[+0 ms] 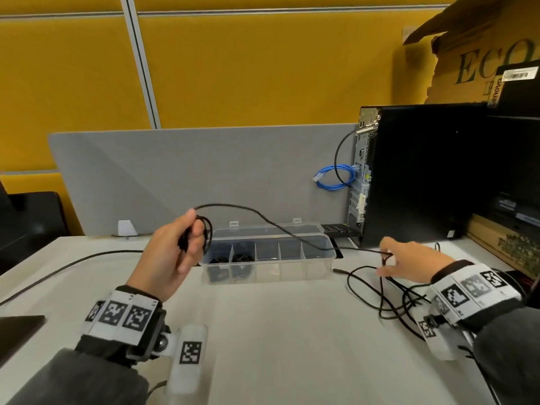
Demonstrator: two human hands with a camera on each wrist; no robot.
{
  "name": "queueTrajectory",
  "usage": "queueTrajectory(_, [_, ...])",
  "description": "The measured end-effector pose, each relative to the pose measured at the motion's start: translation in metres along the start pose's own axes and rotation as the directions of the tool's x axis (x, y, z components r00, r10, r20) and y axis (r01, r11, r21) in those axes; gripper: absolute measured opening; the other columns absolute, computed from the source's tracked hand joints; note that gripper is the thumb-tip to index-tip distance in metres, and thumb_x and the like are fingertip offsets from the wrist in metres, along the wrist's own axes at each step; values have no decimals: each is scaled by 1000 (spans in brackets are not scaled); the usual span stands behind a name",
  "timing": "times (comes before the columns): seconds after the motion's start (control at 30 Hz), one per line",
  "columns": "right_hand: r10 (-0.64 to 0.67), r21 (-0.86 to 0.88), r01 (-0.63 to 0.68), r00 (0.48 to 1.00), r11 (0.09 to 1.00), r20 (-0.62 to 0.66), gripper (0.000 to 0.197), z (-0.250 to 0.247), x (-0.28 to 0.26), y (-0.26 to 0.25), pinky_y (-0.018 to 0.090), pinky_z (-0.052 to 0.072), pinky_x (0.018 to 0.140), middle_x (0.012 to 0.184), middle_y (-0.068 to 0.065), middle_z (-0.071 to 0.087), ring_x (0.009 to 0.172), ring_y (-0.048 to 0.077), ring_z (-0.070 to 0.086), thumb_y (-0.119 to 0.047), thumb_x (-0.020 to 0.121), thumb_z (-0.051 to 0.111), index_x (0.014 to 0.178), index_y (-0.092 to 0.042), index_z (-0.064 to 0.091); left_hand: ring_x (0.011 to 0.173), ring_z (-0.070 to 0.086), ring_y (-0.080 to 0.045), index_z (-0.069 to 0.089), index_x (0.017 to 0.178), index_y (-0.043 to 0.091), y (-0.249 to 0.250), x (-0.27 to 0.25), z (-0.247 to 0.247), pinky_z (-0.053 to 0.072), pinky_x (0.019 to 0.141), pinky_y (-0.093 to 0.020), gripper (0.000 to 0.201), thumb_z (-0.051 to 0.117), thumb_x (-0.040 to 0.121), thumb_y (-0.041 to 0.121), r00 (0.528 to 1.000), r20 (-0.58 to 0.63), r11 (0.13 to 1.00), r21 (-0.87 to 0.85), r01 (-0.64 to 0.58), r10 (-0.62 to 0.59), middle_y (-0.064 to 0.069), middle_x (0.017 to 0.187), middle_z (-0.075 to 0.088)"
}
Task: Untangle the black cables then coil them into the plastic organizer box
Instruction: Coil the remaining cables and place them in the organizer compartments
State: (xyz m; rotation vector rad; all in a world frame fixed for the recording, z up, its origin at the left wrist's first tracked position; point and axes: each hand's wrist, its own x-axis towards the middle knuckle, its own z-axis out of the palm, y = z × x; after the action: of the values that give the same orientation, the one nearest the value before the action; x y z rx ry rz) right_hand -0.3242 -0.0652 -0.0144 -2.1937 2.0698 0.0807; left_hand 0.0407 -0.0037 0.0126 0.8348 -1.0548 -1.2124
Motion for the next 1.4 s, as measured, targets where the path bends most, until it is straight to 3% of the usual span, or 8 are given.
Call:
queueTrajectory(0.2, [-410,173,447,887,878,-213,91,-5,-35,-92,48,20,113,151,-5,27,137,17,27,-59,81,54,146,-37,-5,26,23,-7,51,56,15,-1,-22,44,22,38,-19,39,42,85,39,959,272,968,251,9,-79,1,38,39])
queueTrajectory(0.43, [-573,263,755,636,600,-517,34,15,-54,-154,37,46,80,91,-9,61,85,17,59,-37,99,28,113,-18,52,62,64,-16,69,91,7,6,-30,67,52,61,-21,26,47,91,20,958,278,994,-95,-45,70,-7,71,65])
queueTrajectory(0.57, [-595,219,772,609,597,-525,25,9,-68,-147,37,49,72,90,-11,63,82,12,59,-44,97,32,102,-31,53,83,68,-12,62,95,17,-4,-15,49,48,80,-22,33,35,98,36,976,113,765,606,-217,187,-1,84,72])
queueTrajectory(0.7, [-426,119,672,585,731,-690,42,-10,-56,-123,39,51,65,78,-13,61,74,9,58,-60,87,18,91,-34,52,54,56,-24,63,83,5,-12,-28,54,44,62,-22,54,36,92,51,869,404,791,612,-24,-286,-6,55,64])
queueTrajectory(0.93, [-693,345,705,698,620,-181,19,18,-58,-142,20,38,65,68,-13,49,66,0,51,-36,100,30,91,-27,45,90,69,-10,58,117,5,-8,-20,78,53,78,-21,40,47,89,31,948,316,998,29,-60,48,-7,97,73])
queueTrajectory(1.03, [-702,260,725,686,638,-191,16,11,-65,-133,23,41,62,67,-13,49,59,0,46,-34,100,32,90,-30,44,98,60,7,62,104,7,-13,-14,65,47,84,-13,66,52,78,66,954,297,540,798,-268,35,-1,94,71])
queueTrajectory(1.13, [-592,156,650,749,743,-298,24,-8,-52,-101,36,49,68,74,-4,58,62,12,51,-40,98,32,85,-26,48,52,62,-3,65,82,10,-15,-15,39,49,68,-20,58,57,73,67,913,232,175,968,-182,-334,0,62,68])
queueTrajectory(1.4, [-173,82,223,901,971,-398,28,-14,-6,6,26,48,77,95,0,65,85,15,60,-32,100,33,110,-25,58,23,18,-5,59,52,16,10,-17,-9,24,32,-13,37,73,63,48,956,264,928,372,22,-129,3,25,32])
